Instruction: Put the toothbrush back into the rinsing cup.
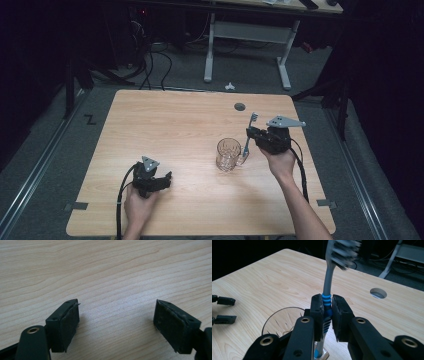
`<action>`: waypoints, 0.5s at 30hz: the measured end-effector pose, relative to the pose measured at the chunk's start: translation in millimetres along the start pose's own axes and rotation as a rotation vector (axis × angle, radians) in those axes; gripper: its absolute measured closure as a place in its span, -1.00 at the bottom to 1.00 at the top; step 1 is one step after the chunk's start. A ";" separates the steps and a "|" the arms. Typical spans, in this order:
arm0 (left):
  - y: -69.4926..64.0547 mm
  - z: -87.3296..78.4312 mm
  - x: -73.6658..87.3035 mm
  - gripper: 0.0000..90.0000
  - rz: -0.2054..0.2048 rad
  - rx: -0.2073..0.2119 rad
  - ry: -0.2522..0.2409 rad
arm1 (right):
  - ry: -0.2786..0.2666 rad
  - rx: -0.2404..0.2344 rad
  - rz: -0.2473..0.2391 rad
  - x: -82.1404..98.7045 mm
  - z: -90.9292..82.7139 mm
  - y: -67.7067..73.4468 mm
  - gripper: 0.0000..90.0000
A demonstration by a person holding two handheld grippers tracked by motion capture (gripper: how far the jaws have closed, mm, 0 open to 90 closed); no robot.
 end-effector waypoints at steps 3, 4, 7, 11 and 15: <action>0.0 0.0 0.0 -0.53 0.000 0.000 0.000 | -0.003 0.001 0.003 1.5 -1.3 -0.7 0.77; 0.0 0.0 0.0 -0.53 0.000 0.000 0.000 | -0.004 0.003 0.006 2.4 -1.9 -0.7 0.77; 0.0 0.0 0.0 -0.53 0.000 0.000 0.000 | -0.007 0.003 0.003 3.9 -2.8 -0.7 0.77; 0.0 0.0 0.0 -0.53 0.000 0.000 0.000 | -0.007 0.005 -0.001 5.6 -4.3 0.3 0.77; 0.0 0.0 0.0 -0.53 0.000 0.000 0.000 | 0.003 0.006 -0.010 8.7 -4.5 2.2 0.77</action>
Point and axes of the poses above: each handheld gripper's, and its own axes: z roughly forward along the jaws, x roughly out of its underside, y roughly to its left, the point moved 4 cm from there along z, roughly forward along the jaws, and after that the axes turned 12 degrees about -x, right-handed, at the moved point
